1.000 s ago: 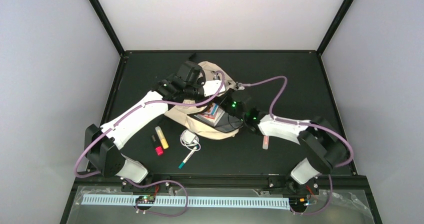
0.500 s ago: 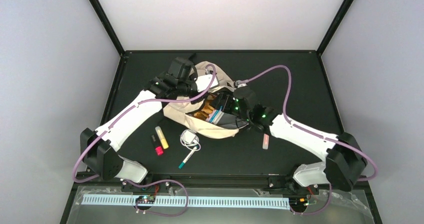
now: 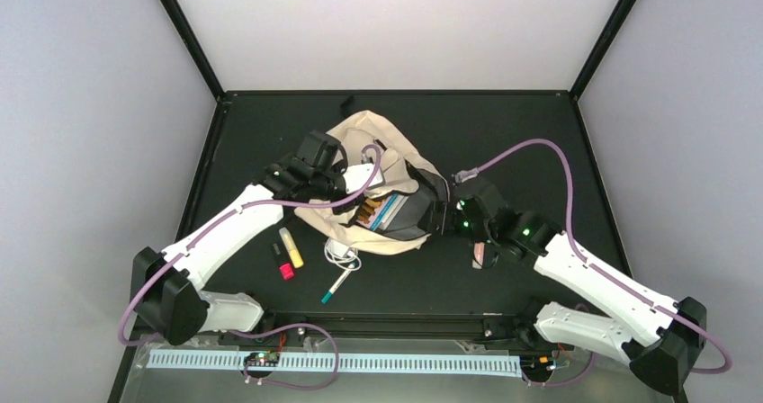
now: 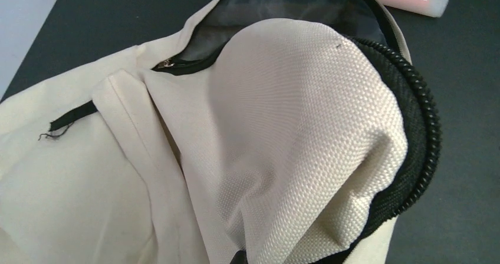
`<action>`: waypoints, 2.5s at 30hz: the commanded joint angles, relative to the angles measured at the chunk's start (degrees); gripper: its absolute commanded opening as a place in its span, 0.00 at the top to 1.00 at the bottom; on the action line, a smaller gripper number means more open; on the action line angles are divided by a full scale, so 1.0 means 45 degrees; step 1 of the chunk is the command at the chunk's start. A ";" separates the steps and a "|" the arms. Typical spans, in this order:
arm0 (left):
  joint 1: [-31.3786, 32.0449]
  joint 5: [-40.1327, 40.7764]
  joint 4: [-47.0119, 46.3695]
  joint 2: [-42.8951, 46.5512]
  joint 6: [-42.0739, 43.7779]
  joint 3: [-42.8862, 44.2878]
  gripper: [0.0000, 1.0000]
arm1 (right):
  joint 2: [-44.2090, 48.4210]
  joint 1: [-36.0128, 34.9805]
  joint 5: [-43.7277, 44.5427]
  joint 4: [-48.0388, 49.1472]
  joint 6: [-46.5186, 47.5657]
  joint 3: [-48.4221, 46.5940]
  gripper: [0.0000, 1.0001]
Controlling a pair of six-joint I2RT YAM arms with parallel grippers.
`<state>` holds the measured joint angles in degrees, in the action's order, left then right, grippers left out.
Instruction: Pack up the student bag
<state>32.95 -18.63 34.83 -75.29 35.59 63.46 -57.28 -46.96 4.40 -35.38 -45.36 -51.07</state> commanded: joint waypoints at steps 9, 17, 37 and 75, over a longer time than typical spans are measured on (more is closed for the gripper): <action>-0.0083 -0.0877 0.1323 0.1021 0.0617 -0.0937 0.98 | 0.1975 -0.0042 0.0314 -0.1836 -0.0628 0.1828 0.14; -0.0104 -0.1024 0.2398 0.1226 0.1309 -0.1271 0.98 | 0.0911 -0.0031 0.0774 -0.2408 0.0353 0.1166 0.13; -0.0514 -0.1077 0.4271 0.0594 0.1087 0.1156 0.01 | -0.1057 0.1633 -0.1880 -0.0508 0.3904 0.0274 0.06; -0.0916 0.0939 0.3714 -1.3611 0.0010 1.5493 0.01 | -0.8409 0.3922 -0.2178 0.0247 0.5936 -0.3593 0.58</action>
<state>28.62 -14.57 48.16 -135.13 35.42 127.55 -93.71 -29.50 -5.08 -35.27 -19.90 -67.81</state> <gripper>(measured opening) 0.988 0.499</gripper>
